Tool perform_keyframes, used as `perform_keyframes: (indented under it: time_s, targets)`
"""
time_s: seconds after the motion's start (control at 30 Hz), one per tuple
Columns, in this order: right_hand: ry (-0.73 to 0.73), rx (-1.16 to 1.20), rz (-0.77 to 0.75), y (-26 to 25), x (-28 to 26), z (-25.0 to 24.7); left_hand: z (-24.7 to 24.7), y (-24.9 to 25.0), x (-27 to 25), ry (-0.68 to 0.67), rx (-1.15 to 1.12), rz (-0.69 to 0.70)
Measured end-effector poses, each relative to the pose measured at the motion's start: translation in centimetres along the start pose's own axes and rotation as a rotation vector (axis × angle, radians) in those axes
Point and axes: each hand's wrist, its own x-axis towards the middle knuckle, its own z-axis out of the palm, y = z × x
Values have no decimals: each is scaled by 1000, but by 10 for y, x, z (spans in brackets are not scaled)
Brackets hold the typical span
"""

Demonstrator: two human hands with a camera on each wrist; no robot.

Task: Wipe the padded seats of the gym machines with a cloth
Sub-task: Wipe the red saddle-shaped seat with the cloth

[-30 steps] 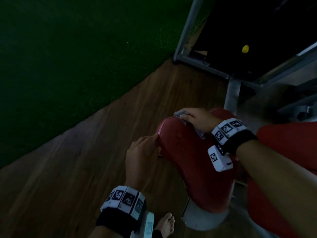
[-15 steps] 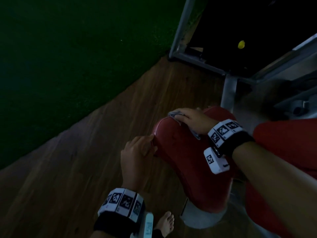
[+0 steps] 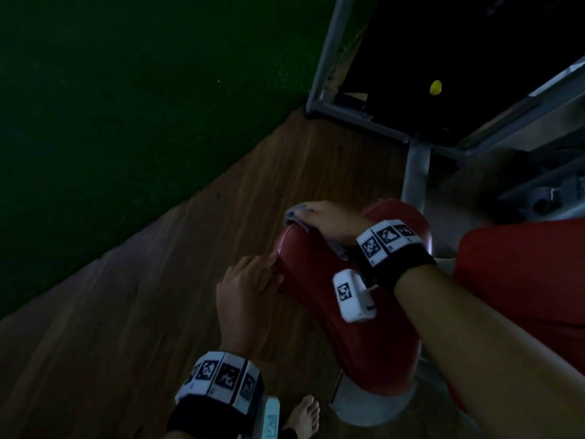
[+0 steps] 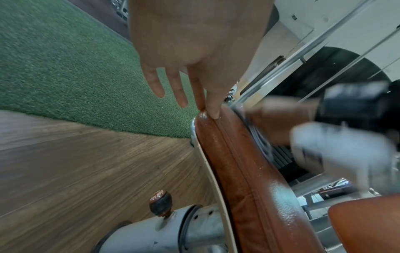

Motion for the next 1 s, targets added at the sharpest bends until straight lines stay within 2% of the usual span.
perform_keyframes:
  time_s: [0.07, 0.13, 0.2, 0.3, 0.4, 0.47, 0.53, 0.6, 0.67, 0.83, 1.0]
  targets:
    - [-42, 4, -34, -14, 1, 4, 0, 0, -1, 7, 8, 24]
    - [-20, -7, -51, -10, -2, 4, -1, 0, 0, -2, -7, 23]
    - [28, 10, -17, 7, -8, -5, -2, 1, 0, -9, -42, 3]
    - [86, -10, 114, 28, -16, -14, -3, 4, -1, 5, -67, 27]
    - [133, -95, 94, 19, -22, -4, 1, 5, -2, 11, -99, -30]
    - [248, -125, -17, 17, -28, 12, 1, 9, -2, 2, -101, -70]
    - [428, -162, -80, 27, -40, 26, -1, 10, -2, 13, -75, -10]
    - [591, -225, -69, 45, -56, 36, -4, 7, -1, 21, -63, 32]
    - [675, -183, -22, 63, -72, 47, -3, 5, 1, 36, -34, 86]
    - [715, -116, 5, 74, -109, 85, -4, 9, 1, 45, -47, 55]
    - [709, -250, -44, 57, -143, 138, -4, 11, -2, 42, -81, 48]
